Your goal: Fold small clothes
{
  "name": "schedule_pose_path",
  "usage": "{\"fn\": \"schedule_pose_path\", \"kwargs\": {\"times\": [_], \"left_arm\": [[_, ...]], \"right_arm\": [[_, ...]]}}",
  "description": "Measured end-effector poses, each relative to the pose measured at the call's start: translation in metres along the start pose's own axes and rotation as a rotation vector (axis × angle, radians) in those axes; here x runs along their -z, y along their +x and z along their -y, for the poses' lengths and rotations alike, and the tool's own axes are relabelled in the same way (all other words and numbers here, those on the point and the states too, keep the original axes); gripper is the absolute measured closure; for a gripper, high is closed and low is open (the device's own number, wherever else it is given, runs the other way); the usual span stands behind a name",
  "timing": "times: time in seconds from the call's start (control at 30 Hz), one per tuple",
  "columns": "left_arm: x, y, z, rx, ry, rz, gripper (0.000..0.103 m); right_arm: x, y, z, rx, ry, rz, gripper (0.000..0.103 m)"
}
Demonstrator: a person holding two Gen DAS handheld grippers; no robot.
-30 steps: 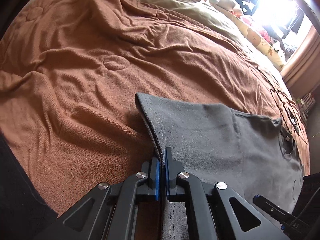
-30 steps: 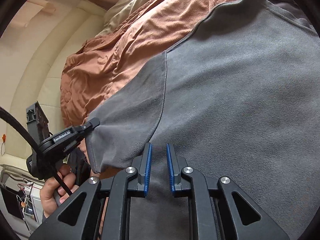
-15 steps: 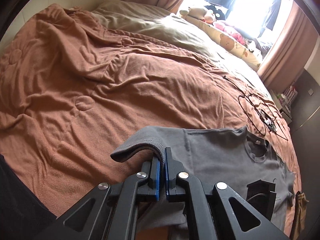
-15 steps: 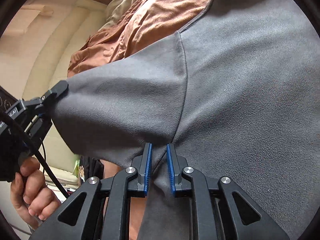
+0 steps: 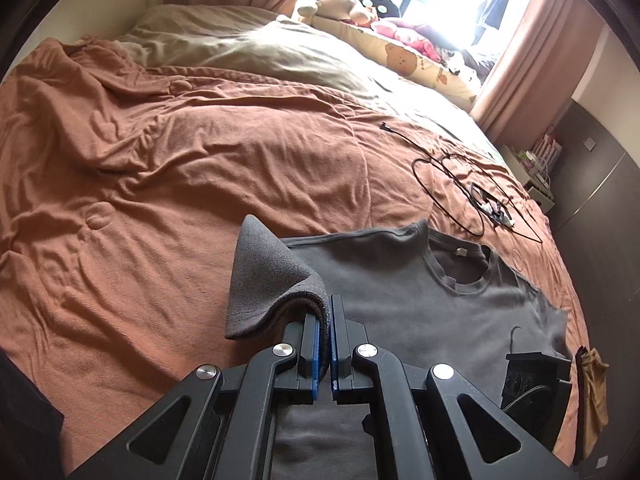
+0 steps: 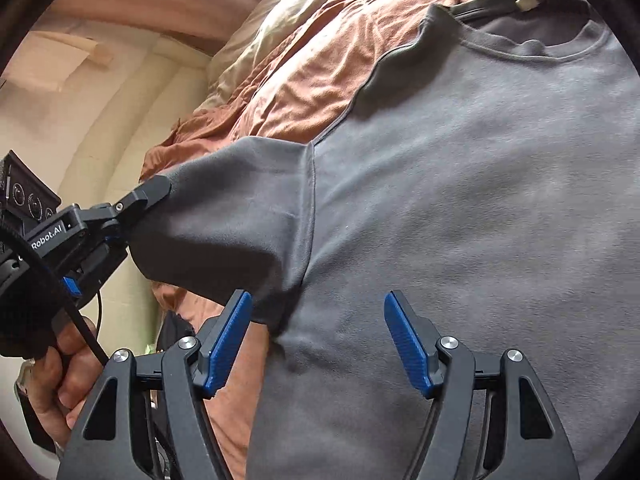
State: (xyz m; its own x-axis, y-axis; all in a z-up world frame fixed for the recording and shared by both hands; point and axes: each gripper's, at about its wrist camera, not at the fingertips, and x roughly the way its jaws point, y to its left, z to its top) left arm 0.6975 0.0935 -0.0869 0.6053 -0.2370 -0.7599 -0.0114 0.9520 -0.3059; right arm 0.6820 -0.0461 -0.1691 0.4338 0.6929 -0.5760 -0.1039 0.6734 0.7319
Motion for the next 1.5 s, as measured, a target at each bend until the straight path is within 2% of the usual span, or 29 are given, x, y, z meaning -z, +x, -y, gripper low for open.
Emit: {"fn": "schedule_pose_path", "kwargs": {"times": [0.3,0.53,0.6,0.63,0.97,1.23,1.33,1.43,1.5], "left_arm": [[0.023,0.031,0.045,0.097,0.055,-0.101,0.099],[0.031,0.030,0.039,0.127,0.024,-0.145,0.087],[0.031,0.024,0.030,0.110,0.009,-0.131,0.071],[0.030,0.022,0.026,0.090,0.006,-0.120,0.069],[0.040,0.030,-0.009,-0.024,-0.014,-0.146,0.069],[0.055,0.055,-0.027,-0.053,-0.049,-0.191,0.069],[0.061,0.062,-0.033,-0.058,-0.064,-0.216,0.069],[0.070,0.072,-0.038,-0.117,-0.054,-0.266,0.069],[0.076,0.077,-0.043,-0.123,-0.062,-0.294,0.069]], "right_arm": [[0.006,-0.041,0.005,0.077,-0.029,0.037,0.036],[0.000,-0.049,0.011,0.066,-0.020,0.024,0.036],[-0.002,-0.051,0.014,0.073,-0.022,0.023,0.035],[-0.004,-0.052,0.013,0.074,-0.026,0.026,0.036],[-0.029,-0.040,0.005,0.148,-0.084,0.022,0.036],[-0.042,-0.008,-0.007,0.055,-0.092,-0.016,0.036],[-0.047,0.007,-0.015,0.074,-0.116,-0.037,0.036],[-0.048,0.017,-0.024,0.088,-0.145,-0.049,0.036],[-0.049,0.020,-0.028,0.090,-0.155,-0.049,0.037]]}}
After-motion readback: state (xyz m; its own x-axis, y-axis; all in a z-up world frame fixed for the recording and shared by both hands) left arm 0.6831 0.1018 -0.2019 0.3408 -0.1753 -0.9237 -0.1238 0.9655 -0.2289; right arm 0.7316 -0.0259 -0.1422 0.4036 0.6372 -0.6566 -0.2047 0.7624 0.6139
